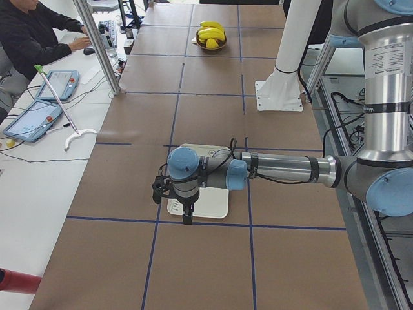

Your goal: Transfer all bananas from basket to plate

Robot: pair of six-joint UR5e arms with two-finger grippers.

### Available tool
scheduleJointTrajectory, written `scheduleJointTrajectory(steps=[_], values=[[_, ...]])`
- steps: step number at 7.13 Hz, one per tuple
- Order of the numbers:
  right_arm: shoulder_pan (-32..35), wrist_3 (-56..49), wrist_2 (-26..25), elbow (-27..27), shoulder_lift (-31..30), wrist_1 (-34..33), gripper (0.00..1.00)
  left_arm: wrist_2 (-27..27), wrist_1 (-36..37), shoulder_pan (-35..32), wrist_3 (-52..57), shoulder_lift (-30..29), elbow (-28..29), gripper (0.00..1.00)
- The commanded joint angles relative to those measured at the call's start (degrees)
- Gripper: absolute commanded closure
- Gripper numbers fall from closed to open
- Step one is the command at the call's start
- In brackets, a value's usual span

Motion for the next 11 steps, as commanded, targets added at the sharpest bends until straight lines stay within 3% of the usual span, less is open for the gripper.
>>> scheduleJointTrajectory(steps=[1, 4, 11], values=[[-6.1, 10.4, -0.5, -4.5, -2.0, 15.2, 0.01, 0.0, -0.1, 0.0, -0.1, 0.0, 0.0, 0.0], [-15.1, 19.1, -2.2, -8.4, -1.8, 26.0, 0.0, 0.0, -0.1, 0.0, -0.3, 0.0, 0.0, 0.0], [-19.7, 20.7, -2.2, -10.7, 0.9, 26.3, 0.02, 0.0, -0.1, 0.0, -0.3, 0.0, 0.0, 0.0]])
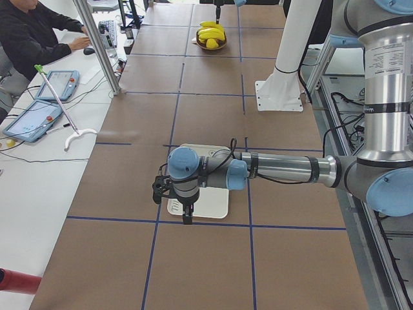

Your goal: Transfer all bananas from basket to plate

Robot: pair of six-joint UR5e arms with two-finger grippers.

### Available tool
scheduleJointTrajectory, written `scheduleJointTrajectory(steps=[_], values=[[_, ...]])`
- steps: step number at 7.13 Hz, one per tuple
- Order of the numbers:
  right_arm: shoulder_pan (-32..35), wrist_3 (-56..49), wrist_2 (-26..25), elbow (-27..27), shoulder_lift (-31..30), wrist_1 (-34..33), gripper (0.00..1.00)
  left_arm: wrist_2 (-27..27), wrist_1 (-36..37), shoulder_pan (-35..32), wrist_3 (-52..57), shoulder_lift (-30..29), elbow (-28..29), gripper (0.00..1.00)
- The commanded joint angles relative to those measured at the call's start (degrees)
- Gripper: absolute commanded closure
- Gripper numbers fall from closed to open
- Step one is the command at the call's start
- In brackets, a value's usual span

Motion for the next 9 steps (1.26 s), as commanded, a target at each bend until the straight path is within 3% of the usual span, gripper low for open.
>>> scheduleJointTrajectory(steps=[1, 4, 5, 6, 7, 9], values=[[-0.9, 0.0, 0.0, -0.2, 0.1, 0.0, 0.02, 0.0, -0.1, 0.0, 0.0, 0.0, 0.0, 0.0], [-1.3, 0.0, 0.1, -2.4, 2.5, 0.1, 0.02, 0.0, -0.1, 0.0, 0.1, 0.0, 0.0, 0.0], [-1.3, 0.0, 0.1, -2.4, 2.5, 0.2, 0.14, 0.0, -0.1, 0.0, 0.1, 0.0, 0.0, 0.0], [-1.2, -0.1, 0.2, -2.4, 2.5, 0.4, 0.59, 0.0, -0.1, 0.0, 0.2, 0.1, 0.0, 0.0], [-1.1, -0.2, 0.3, -2.4, 2.2, 1.1, 0.96, 0.0, 0.0, -0.3, 0.1, 0.1, 0.0, 0.0], [-0.9, -0.3, 1.1, -1.9, 1.6, 2.5, 1.0, 0.0, -0.1, -0.7, 0.1, 0.0, 0.0, 0.0]])
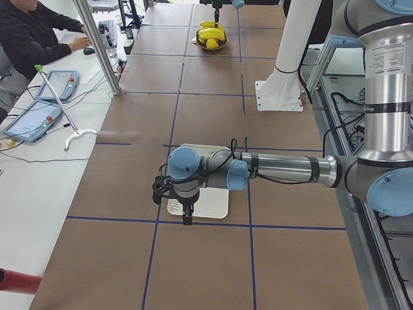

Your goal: Transfer all bananas from basket to plate

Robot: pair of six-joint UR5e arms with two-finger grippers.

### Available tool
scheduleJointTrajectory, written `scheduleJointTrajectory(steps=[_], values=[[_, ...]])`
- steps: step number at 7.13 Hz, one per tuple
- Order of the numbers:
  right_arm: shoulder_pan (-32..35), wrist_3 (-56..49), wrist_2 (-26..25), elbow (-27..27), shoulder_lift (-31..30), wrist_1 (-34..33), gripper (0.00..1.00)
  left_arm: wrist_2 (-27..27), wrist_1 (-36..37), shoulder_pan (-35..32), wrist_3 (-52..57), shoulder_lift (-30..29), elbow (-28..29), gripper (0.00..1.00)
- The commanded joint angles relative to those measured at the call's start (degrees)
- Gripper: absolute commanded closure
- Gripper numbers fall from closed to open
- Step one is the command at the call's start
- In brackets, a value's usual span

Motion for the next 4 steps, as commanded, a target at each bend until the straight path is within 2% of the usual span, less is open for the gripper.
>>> scheduleJointTrajectory(steps=[1, 3, 4], values=[[2.7, -0.1, 2.2, 0.5, -0.2, 0.7, 1.0, 0.0, 0.0, -0.1, -0.1, 0.0, 0.0, 0.0], [10.6, -0.3, 8.7, 2.5, -0.9, 1.1, 1.0, 0.0, 0.0, -0.2, -0.1, 0.0, 0.0, 0.0], [16.8, -0.5, 13.6, 4.7, -0.9, 0.7, 1.0, 0.0, 0.0, -0.2, -0.1, 0.0, -0.1, 0.0]])
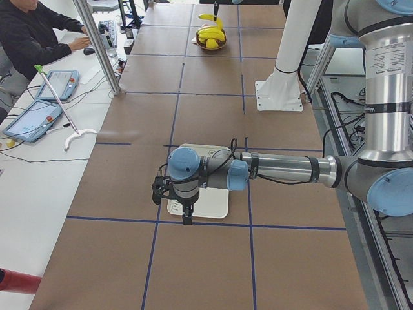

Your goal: Transfer all bananas from basket to plate

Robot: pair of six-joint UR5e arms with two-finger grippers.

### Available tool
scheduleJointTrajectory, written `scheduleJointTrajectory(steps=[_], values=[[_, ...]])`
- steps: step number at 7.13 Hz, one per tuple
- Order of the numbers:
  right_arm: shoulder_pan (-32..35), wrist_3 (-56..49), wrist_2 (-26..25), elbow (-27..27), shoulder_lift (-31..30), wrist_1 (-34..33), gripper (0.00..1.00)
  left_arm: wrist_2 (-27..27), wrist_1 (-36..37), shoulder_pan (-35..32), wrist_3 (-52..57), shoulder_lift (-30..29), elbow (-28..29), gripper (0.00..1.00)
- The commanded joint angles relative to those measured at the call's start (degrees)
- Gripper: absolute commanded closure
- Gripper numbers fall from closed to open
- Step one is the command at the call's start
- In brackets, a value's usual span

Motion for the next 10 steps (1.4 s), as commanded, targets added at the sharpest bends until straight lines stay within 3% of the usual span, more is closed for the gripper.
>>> scheduleJointTrajectory(steps=[1, 4, 5, 6, 7, 8, 10], values=[[10.3, -0.2, 10.8, 3.5, 0.1, -0.5, 1.0, 0.0, 0.1, 0.0, 0.0, 0.0, 0.0, 0.0], [11.1, 0.4, 11.5, 6.1, 0.4, -1.0, 1.0, 0.0, 0.1, 0.1, -0.2, -0.1, 0.0, 0.0], [9.5, 0.6, 11.4, 8.3, 3.3, -4.5, 1.0, -0.3, 0.1, 0.0, -0.2, -0.1, -0.1, 0.0], [7.0, 2.8, 11.1, 12.6, 9.4, -14.0, 1.0, -0.3, 0.0, 0.0, -0.2, -0.2, -0.6, 0.0], [3.1, 7.7, 10.0, 14.7, 20.7, -25.1, 1.0, -0.4, -0.1, 0.1, -1.2, -0.7, -1.7, 0.0], [-2.7, 13.1, 5.9, 14.7, 29.2, -30.4, 1.0, -0.4, -1.4, 0.5, -4.1, -1.1, -3.7, 0.0], [-18.3, 24.4, -10.0, 14.7, 38.1, -31.4, 1.0, -0.5, -10.8, 5.0, -13.8, -1.8, -3.8, 0.0]])
